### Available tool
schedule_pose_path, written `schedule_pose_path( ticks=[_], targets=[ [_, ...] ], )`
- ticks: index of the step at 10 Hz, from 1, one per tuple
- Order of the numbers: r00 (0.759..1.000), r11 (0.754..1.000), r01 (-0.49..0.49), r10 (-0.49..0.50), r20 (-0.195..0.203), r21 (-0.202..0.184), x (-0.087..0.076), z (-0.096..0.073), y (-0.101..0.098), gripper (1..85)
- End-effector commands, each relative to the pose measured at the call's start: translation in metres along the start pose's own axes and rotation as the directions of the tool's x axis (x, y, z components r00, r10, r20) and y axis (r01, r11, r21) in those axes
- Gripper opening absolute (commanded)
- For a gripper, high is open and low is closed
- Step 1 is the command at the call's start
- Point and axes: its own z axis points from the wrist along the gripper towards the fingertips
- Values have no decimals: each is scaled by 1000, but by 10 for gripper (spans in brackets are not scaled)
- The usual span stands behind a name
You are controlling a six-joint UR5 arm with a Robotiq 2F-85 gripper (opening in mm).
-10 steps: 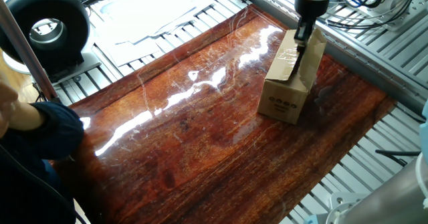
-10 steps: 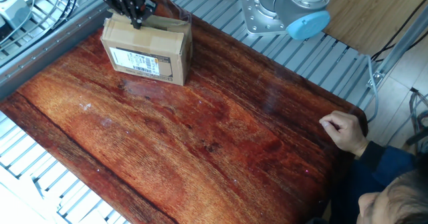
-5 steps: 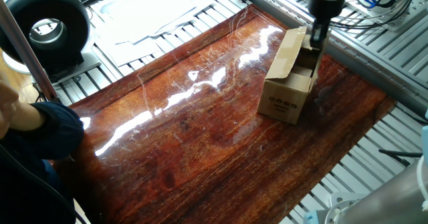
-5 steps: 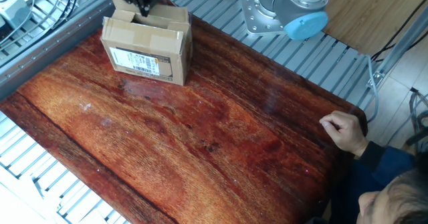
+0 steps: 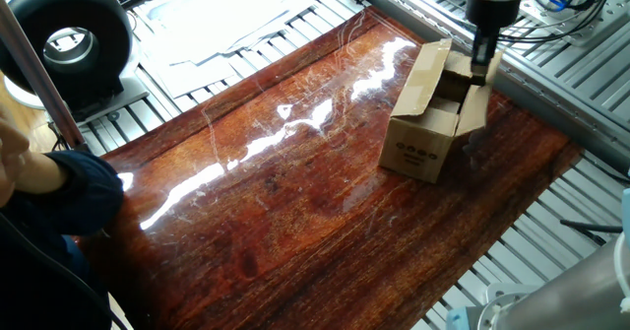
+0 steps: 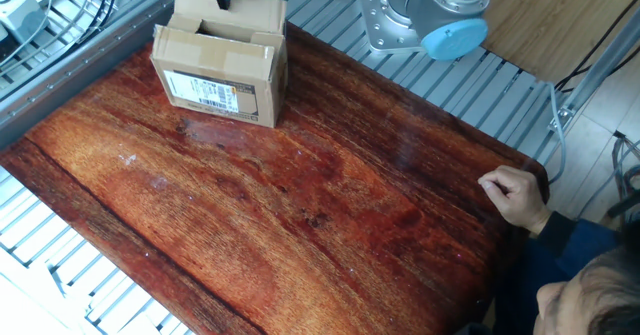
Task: Open a box
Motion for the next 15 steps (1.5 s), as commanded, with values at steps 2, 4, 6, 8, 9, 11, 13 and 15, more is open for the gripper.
schedule_pose_path(
  ticks=[2,4,6,8,9,11,13,15],
  targets=[
    [992,994,107,-106,60,-11,-10,30,-1,10],
    [984,988,154,-156,90,28,-20,37,-10,10],
    [975,981,184,-191,112,70,-30,40,-19,10],
    [972,977,190,-202,122,98,-34,40,-25,10],
    [973,978,185,-195,119,94,-32,40,-24,10],
    [980,985,162,-167,103,61,-21,33,-17,10],
    [988,990,136,-138,74,26,-5,14,-4,10],
    [990,992,128,-128,53,9,0,-1,3,10]
  ],
)
